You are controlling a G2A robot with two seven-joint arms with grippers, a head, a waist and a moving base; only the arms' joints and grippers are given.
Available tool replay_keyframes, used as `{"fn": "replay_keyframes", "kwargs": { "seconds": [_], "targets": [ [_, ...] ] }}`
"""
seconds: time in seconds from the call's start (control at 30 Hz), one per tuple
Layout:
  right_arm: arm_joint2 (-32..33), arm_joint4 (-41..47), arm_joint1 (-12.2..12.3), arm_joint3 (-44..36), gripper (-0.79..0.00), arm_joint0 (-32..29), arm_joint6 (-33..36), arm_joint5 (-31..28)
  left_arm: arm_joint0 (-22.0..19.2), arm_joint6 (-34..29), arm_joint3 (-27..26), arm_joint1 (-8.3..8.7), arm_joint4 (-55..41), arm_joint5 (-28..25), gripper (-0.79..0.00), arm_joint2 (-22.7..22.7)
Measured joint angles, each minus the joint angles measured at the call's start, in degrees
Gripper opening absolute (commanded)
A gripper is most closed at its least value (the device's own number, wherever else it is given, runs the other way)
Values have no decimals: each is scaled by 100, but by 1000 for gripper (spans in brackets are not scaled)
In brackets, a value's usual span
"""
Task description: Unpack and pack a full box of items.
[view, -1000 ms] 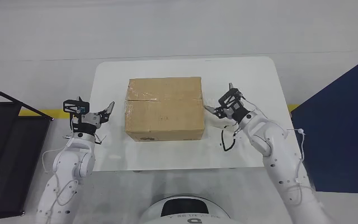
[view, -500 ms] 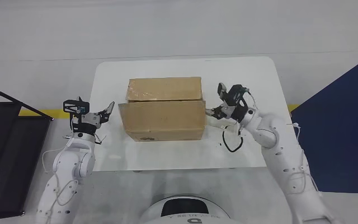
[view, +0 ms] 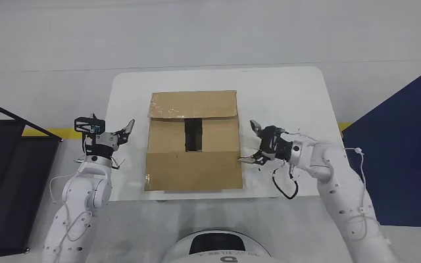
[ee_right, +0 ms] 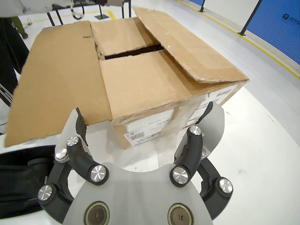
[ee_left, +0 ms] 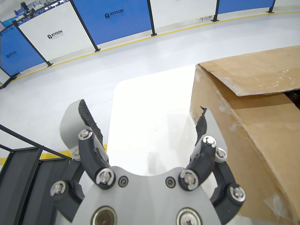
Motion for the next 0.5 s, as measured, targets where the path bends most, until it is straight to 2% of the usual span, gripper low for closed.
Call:
{"fn": "replay_keyframes", "kwargs": {
  "seconds": [0.2,0.5],
  "targets": [
    [97,-37,-21,-202,0,-310,-612,1005,0,0,0,0,0,0,0,0],
    [156,-39,-17,-250,0,-364,-696,1183,0,0,0,0,0,0,0,0]
  ]
}}
